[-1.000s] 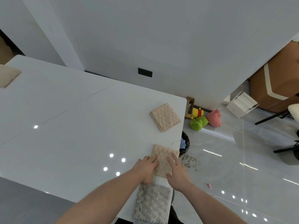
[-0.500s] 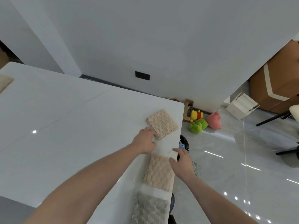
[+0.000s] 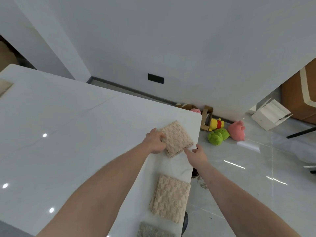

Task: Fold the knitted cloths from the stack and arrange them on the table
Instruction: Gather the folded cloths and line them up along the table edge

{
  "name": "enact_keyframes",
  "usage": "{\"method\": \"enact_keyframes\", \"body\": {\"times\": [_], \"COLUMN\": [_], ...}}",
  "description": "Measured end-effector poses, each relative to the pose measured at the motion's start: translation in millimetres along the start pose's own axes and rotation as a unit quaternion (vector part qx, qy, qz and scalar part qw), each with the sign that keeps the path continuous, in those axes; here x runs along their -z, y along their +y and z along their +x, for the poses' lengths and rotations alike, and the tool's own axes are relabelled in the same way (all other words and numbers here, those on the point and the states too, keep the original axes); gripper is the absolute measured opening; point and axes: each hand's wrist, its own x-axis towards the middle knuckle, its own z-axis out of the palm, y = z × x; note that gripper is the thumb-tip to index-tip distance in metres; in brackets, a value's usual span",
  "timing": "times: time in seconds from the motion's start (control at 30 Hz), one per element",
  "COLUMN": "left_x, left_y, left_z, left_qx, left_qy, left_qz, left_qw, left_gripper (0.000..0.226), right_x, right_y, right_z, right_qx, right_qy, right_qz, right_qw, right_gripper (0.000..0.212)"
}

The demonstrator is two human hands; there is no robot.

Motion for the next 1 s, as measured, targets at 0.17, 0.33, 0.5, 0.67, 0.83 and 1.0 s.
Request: {"method": "enact_keyframes", "body": {"times": [0.17,0.33,0.5,0.67,0.83,1.0], "left_x": [-17.1,-20.2,-16.0,-35.7,-67.3,-76.4], "left_y": [-4.2,-3.3,-0.1,6.6,10.6,12.6], "left_z": [4.1,3.6,-6.4,-27.6,-40.8,-42.2], "left_qx": [0.007,0.000,-0.019,-0.051,-0.079,-0.071], "left_qy": [-0.014,-0.015,-0.008,0.070,0.078,0.037], "left_qz": [-0.031,-0.052,-0.090,-0.144,-0.125,-0.058], "left_qw": [0.999,0.999,0.996,0.986,0.986,0.995], "left_gripper": [0.060,0.060,0.056,0.053,0.055,0.063], "right_x": [-6.0,-7.1,-3.2,14.1,26.9,25.6], "right_y": [-6.0,-12.6,-20.9,-31.1,-32.0,-16.0], "right_z": [11.2,20.7,25.8,19.3,19.4,16.6], "right_qx": [0.005,-0.017,-0.005,0.060,0.096,0.103], "right_qy": [0.011,0.044,0.051,0.095,0.117,0.095], "right_qz": [-0.032,0.049,0.088,0.093,0.063,0.011], "right_qw": [0.999,0.998,0.995,0.989,0.986,0.990], "right_gripper": [0.067,0.045,0.025,0.021,0.023,0.042]}}
